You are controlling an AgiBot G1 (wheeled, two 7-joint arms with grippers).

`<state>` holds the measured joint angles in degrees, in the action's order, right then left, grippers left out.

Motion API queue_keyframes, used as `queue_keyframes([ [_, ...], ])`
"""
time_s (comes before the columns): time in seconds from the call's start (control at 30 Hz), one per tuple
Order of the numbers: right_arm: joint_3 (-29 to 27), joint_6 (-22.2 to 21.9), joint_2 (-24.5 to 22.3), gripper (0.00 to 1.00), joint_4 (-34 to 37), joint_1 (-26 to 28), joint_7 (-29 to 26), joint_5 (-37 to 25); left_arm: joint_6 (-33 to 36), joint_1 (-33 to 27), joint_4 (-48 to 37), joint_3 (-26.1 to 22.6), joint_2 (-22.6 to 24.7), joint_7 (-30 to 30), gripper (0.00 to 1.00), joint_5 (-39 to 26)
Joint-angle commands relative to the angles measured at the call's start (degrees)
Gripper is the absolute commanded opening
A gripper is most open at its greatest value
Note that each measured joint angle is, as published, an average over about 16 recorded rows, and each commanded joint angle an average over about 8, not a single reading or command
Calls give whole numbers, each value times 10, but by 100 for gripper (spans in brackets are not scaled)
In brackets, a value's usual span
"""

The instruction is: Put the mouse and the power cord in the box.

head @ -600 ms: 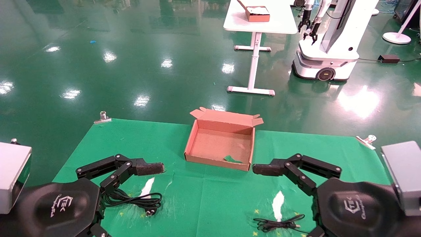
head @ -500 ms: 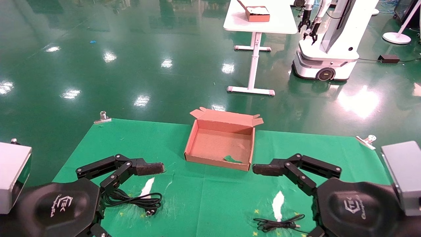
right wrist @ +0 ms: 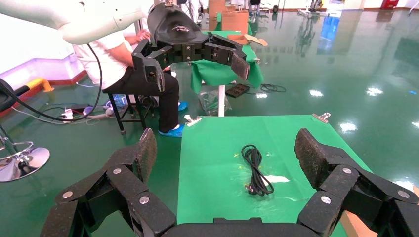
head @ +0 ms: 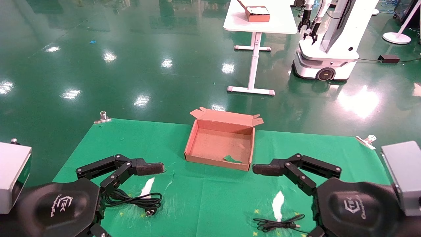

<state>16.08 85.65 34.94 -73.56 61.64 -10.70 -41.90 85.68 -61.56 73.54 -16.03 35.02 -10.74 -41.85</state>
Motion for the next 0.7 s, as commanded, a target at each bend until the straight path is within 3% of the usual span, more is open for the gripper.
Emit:
queue_keyframes([
  [0.03,0,0,0,100,0,0,0,0,0,0,0,0,0,0,100,0],
  [0.43,2,0,0,100,4,0,4,-7,2,-2,-1,-3,-2,3,100,-10],
  [0.57,12,8,1,100,24,10,26,-40,13,-21,-12,-20,-6,17,100,-60],
  [0.7,38,28,9,100,71,35,68,-103,31,-68,-45,-59,3,44,100,-156],
])
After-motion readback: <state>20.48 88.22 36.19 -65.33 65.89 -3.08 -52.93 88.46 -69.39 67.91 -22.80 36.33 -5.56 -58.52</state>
